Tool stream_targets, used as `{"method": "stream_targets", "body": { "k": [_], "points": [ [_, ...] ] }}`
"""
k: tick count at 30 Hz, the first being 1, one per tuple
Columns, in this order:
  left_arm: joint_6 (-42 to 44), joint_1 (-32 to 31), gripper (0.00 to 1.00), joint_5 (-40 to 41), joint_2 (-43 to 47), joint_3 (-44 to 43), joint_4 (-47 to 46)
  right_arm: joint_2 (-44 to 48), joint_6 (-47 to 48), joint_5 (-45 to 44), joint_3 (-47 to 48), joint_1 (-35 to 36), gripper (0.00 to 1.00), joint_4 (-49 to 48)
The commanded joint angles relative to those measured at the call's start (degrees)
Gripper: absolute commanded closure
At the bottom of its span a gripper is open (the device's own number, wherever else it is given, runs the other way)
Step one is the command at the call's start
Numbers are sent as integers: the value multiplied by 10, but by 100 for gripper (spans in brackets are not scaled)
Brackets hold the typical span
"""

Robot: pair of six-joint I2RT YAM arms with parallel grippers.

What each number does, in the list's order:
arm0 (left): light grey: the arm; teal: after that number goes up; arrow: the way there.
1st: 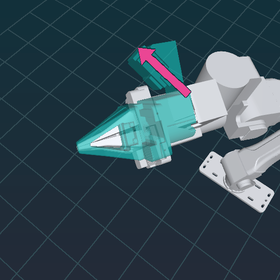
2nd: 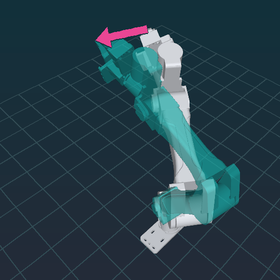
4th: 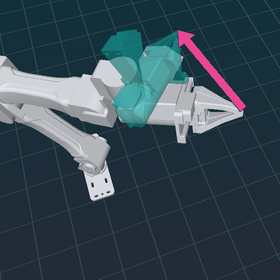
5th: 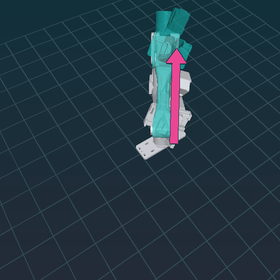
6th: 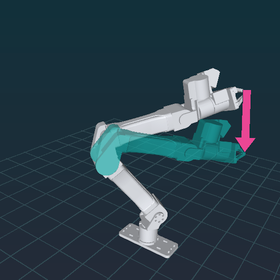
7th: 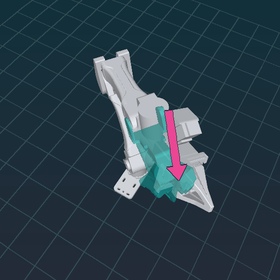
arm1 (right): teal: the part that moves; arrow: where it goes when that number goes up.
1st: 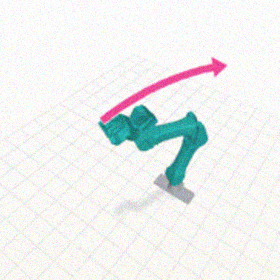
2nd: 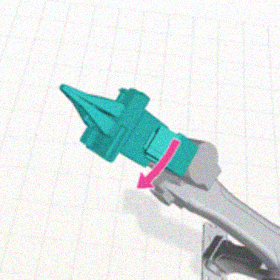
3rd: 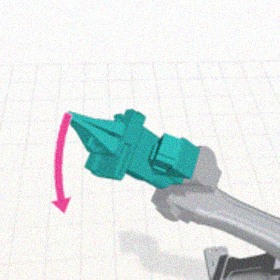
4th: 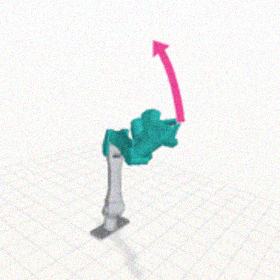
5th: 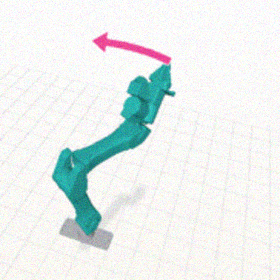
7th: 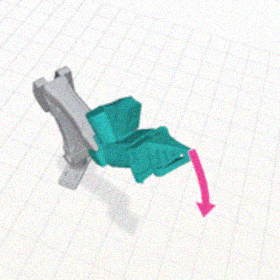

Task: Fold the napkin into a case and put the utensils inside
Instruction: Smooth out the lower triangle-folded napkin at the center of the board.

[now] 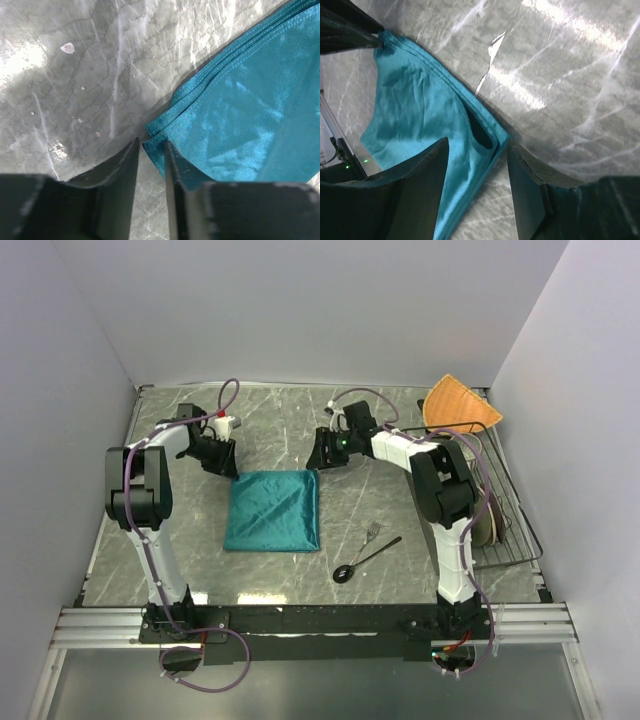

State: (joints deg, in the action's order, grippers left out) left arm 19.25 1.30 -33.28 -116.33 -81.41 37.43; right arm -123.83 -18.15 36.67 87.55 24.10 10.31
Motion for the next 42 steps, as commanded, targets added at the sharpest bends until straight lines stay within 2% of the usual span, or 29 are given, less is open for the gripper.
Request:
{"method": "stream_targets", "body": {
  "k": [1, 4, 6, 7, 11, 12, 13, 14, 15, 17, 19, 22, 24, 28, 34, 42],
  "points": [
    [6, -2, 66, -6, -2, -20, 1, -25, 6, 10, 25, -4, 43, -1],
    [6, -2, 58, -5, -1, -22, 3, -28, 8, 10, 18, -4, 45, -1],
    [14, 8, 55, -34, 24, -7, -9, -30, 9, 8, 17, -5, 47, 1],
    [14, 13, 53, -51, 42, 5, -26, -30, 8, 4, 17, -5, 45, 2],
    [-31, 41, 40, -99, 166, 66, -129, 0, 3, 15, 9, -13, 29, 5],
    [-47, 55, 31, -114, 192, 79, -149, 27, 4, 25, 3, -25, 22, -1],
    [-47, 58, 29, -127, 200, 77, -136, 59, 2, 32, -8, -28, 18, -5],
    [-43, 58, 28, -143, 210, 74, -122, 78, 0, 46, -16, -32, 6, -12],
    [-43, 57, 25, -176, 216, 71, -107, 97, -6, 55, -23, -35, 0, -26],
    [-72, 57, 20, -218, 225, 83, -84, 147, -27, 77, -47, -40, 0, -39],
    [-92, 53, 21, -279, 230, 114, -83, 182, -71, 116, -79, -32, 0, -68],
    [-188, 39, 22, -319, 231, 167, -135, 196, -149, 149, -130, 0, 0, -137],
    [-234, 26, 24, -324, 220, 194, -197, 183, -208, 159, -159, 19, 0, -204],
    [-307, 13, 25, -337, 182, 206, -263, 144, -252, 158, -181, 46, 0, -288],
    [-292, 12, 26, -355, 86, 176, -244, 67, -270, 168, -169, 45, 0, -332],
    [-285, 27, 29, -330, 14, 168, -232, 8, -263, 153, -183, 28, 0, -319]
  ]
}}
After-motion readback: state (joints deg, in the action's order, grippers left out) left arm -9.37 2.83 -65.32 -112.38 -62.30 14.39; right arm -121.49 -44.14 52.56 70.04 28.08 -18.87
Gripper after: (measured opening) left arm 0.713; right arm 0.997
